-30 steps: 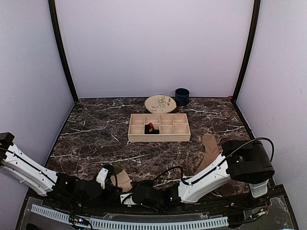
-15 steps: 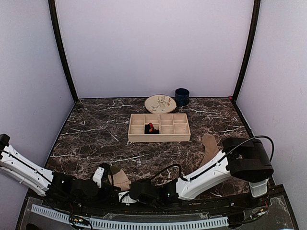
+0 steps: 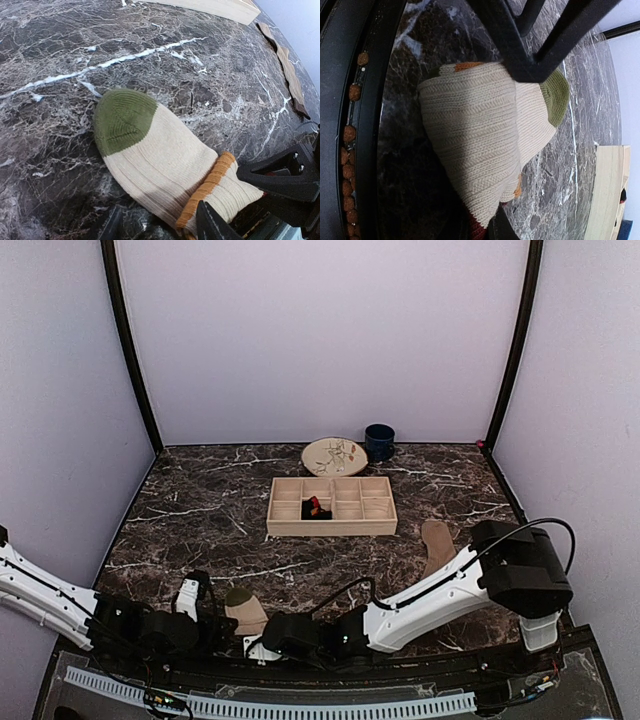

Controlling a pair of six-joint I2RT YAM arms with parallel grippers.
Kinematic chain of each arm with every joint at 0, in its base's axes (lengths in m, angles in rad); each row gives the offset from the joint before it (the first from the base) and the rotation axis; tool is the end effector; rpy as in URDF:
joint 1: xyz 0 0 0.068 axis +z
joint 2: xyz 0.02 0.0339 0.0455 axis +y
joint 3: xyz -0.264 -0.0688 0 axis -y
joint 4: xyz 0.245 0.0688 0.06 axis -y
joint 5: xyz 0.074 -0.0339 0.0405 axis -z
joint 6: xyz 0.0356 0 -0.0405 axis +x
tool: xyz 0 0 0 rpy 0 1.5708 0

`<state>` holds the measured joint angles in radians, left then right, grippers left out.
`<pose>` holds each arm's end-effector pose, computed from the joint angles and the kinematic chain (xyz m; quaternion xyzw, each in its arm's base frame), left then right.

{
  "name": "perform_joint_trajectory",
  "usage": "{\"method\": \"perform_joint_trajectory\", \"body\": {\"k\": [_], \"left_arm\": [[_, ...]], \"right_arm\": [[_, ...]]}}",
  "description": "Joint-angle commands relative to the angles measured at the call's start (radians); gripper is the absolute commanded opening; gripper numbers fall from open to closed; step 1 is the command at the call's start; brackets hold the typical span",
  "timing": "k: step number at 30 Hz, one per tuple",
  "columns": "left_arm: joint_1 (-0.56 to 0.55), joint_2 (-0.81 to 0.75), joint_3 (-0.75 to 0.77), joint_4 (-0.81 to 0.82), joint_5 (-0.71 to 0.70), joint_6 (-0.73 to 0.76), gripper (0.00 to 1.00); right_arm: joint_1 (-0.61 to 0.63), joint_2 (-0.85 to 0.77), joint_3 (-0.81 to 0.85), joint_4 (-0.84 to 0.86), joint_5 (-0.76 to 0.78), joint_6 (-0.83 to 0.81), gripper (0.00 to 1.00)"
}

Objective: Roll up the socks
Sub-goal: Roll the sock at the center of the board.

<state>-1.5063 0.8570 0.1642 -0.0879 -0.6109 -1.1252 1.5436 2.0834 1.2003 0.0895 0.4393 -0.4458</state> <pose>0.0299 -0.1457 0.1301 0.0531 0.8862 -0.2851 0.3612 0.0267 0.4253 0.1166 -0.7125 0.5613 0.0209 0.4207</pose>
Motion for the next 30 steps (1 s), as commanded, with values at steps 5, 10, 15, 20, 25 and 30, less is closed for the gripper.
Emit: {"method": "perform_joint_trajectory", "body": {"k": [5, 10, 15, 20, 25, 30], "left_arm": [[0.001, 0.044, 0.024, -0.125, -0.088, -0.108, 0.52], [0.001, 0.05, 0.045, -0.158, -0.1, -0.101, 0.51], [0.001, 0.054, 0.061, -0.2, -0.107, -0.101, 0.45], [0.002, 0.1, 0.073, -0.199, -0.111, -0.099, 0.38], [0.001, 0.14, 0.089, -0.204, -0.103, -0.116, 0.39], [0.001, 0.099, 0.102, -0.192, -0.101, -0.057, 0.43]], "right_arm": [[0.007, -0.034, 0.002, -0.2, -0.073, 0.104, 0.08], [0.007, -0.016, 0.063, -0.291, -0.107, 0.134, 0.08], [0.005, -0.021, 0.101, -0.356, -0.172, 0.141, 0.08], [-0.007, -0.016, 0.126, -0.4, -0.229, 0.147, 0.08], [-0.034, -0.011, 0.165, -0.456, -0.29, 0.185, 0.09], [-0.11, 0.0, 0.237, -0.513, -0.429, 0.258, 0.09]]}}
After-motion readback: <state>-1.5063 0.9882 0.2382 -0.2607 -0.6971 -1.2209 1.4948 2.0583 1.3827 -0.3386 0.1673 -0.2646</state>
